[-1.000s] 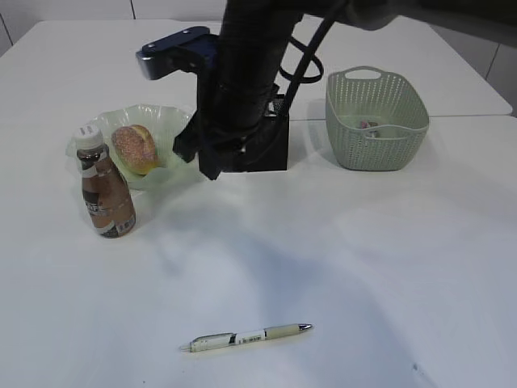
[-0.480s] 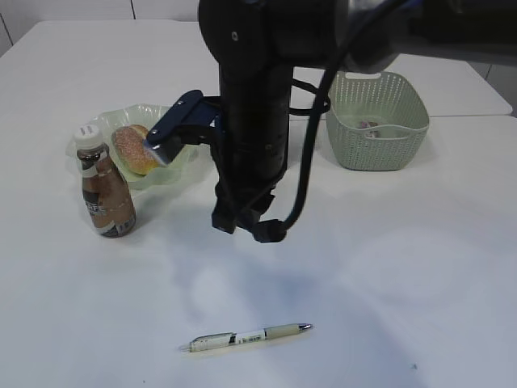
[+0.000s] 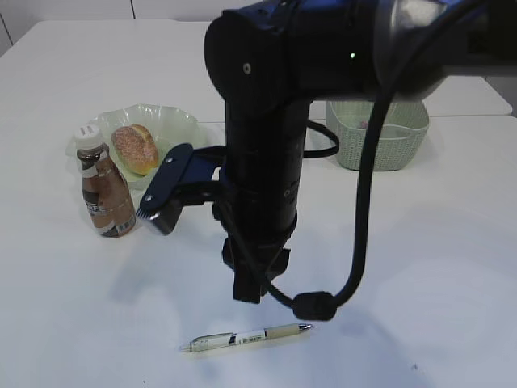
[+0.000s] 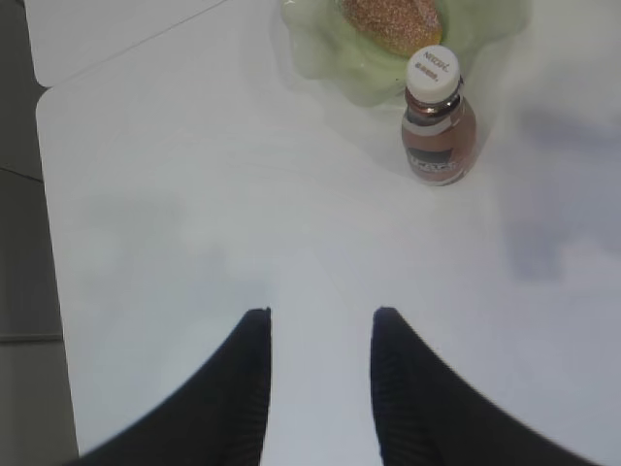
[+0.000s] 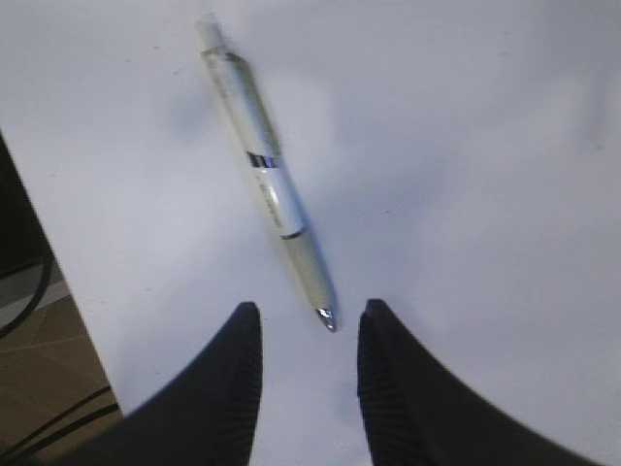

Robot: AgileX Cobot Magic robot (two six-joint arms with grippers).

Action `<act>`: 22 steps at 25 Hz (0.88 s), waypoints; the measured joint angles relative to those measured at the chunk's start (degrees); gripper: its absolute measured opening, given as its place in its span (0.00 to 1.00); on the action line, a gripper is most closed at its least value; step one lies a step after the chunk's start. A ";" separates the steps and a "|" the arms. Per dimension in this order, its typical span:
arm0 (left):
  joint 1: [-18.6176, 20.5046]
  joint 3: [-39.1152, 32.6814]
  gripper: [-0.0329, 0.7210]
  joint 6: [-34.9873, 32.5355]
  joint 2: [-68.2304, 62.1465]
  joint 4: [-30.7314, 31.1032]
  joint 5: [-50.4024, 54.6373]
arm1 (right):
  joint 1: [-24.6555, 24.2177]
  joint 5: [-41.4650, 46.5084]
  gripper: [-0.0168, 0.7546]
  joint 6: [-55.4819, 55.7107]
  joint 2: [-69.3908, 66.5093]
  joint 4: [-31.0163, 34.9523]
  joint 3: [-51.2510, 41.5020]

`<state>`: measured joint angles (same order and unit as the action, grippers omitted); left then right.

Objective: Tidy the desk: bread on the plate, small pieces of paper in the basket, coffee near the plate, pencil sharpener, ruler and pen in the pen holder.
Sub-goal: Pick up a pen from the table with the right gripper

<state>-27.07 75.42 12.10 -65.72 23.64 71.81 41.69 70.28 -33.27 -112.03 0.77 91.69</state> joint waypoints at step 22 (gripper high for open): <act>0.00 0.00 0.36 0.00 0.00 0.10 0.00 | 4.65 -3.43 0.65 -12.52 -0.83 9.36 -2.60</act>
<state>-27.07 75.42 12.10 -65.72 23.74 71.81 46.35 66.85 -45.79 -112.86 10.13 89.09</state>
